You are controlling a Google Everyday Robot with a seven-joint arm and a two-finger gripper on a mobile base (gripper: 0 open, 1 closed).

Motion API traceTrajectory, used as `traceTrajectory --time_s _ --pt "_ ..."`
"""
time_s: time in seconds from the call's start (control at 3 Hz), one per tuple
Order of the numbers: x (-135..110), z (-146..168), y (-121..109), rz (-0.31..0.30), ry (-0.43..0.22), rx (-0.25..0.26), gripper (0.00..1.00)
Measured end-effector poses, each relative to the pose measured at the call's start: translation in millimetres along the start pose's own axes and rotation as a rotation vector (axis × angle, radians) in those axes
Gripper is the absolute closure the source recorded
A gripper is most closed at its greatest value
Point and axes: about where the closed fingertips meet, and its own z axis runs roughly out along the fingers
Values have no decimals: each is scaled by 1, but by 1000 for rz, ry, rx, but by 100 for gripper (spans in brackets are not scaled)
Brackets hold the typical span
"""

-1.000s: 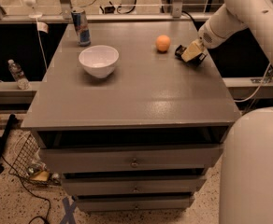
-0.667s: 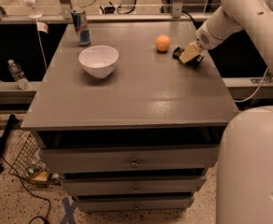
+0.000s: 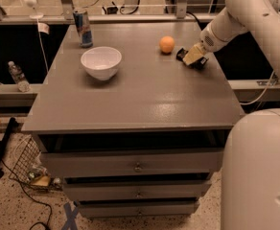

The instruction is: Move rxbar chocolate near orange

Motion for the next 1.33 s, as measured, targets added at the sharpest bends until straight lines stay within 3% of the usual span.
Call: traceTrajectory --time_s 0.67,1.0,1.33 --pt "-1 0 0 0 1 -1 15" --pt "-1 0 0 0 1 -2 0" --pt "1 -8 -4 22 -35 -44 0"
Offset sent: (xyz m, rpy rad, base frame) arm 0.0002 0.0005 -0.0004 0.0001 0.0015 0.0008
